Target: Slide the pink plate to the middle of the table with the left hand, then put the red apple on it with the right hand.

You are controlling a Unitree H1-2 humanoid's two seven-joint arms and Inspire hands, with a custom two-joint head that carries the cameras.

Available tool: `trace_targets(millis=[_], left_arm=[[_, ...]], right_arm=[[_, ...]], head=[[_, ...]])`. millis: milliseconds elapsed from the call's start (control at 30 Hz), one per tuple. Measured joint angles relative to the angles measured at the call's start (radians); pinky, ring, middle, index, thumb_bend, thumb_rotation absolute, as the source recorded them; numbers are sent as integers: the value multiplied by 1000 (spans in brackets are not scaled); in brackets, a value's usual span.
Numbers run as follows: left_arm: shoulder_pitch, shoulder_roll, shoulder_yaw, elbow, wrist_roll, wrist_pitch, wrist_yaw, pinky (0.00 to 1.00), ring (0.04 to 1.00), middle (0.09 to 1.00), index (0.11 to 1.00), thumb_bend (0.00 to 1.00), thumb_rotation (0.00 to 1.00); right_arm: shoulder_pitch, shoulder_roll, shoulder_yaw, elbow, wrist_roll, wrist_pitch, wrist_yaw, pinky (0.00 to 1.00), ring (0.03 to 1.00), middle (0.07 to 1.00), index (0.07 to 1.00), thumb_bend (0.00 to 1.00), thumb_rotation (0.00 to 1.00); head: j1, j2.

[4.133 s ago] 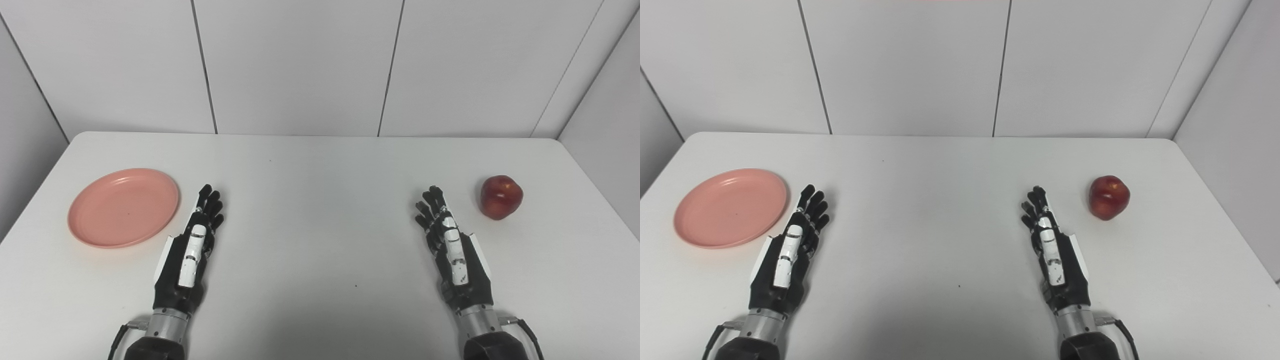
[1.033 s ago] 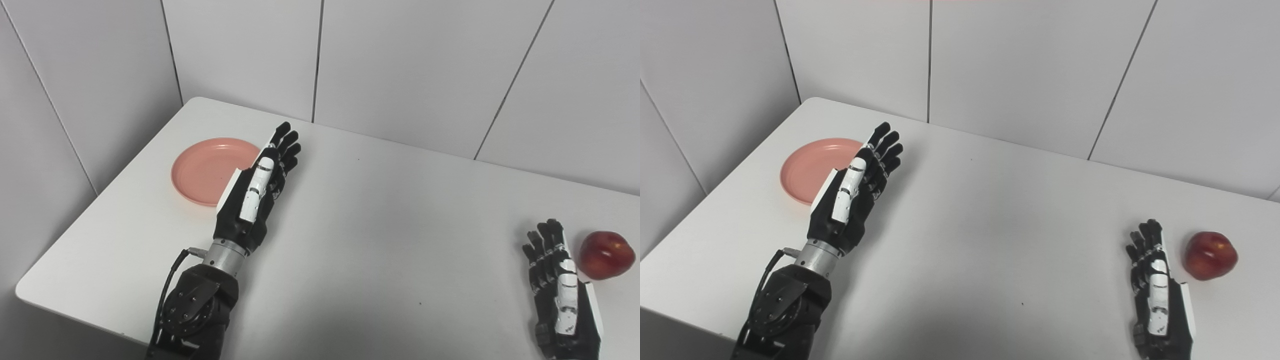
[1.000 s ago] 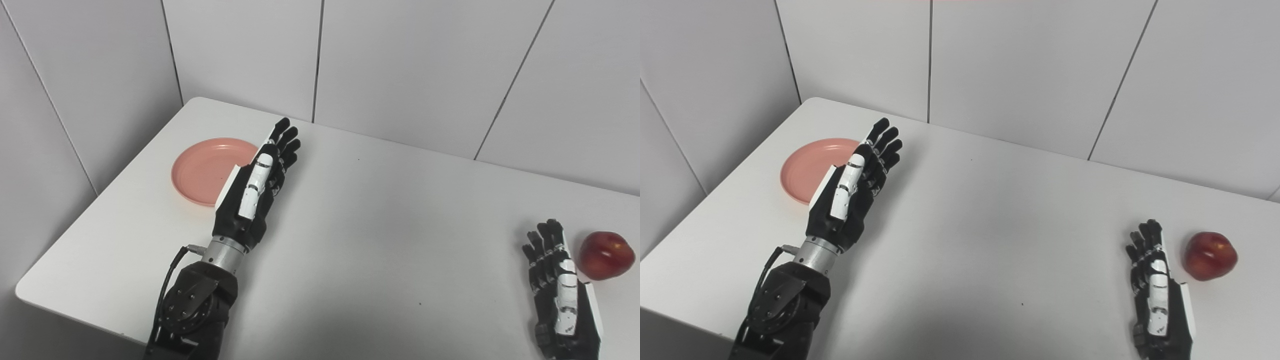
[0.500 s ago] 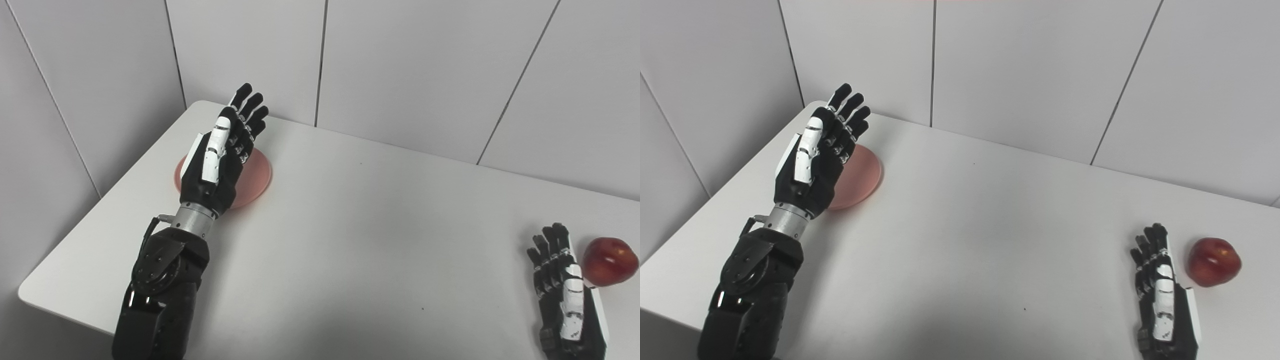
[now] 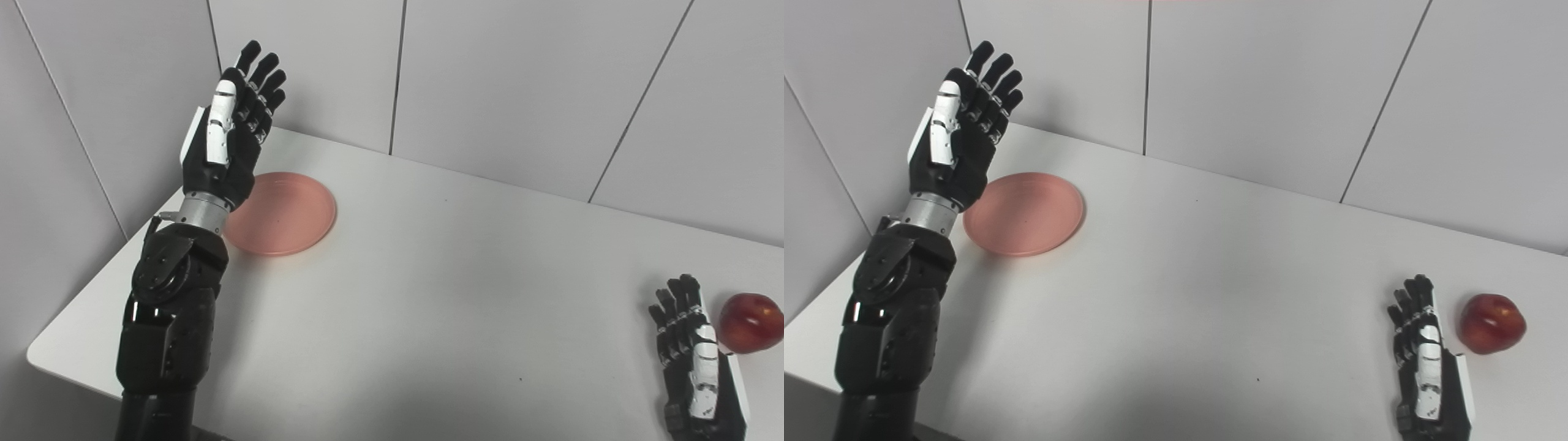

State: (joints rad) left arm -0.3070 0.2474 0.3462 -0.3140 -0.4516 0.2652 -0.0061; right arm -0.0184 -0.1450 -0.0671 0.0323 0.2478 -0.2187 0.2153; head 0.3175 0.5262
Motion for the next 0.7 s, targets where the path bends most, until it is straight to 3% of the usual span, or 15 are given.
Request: trace_targets(millis=[167,433,700], left_arm=[[-33,16,36,20,-15,30,35,980,959,954,931,285,1000],[-54,57,69,108,-32,31,32,974,957,945,925,302,1000],[-55,85,149,200,-82,31,34,967,939,923,906,308,1000]], right_arm=[[1,0,-4,0,1,0,0,1000,993,1000,1000,330,1000],[0,-6,-4,0,-2,0,1,1000,1000,1000,1000,316,1000],[0,-7,-6,2,5,0,5,1000,1000,1000,1000,293,1000]], head=[[9,-5],[21,-20],[25,-25]])
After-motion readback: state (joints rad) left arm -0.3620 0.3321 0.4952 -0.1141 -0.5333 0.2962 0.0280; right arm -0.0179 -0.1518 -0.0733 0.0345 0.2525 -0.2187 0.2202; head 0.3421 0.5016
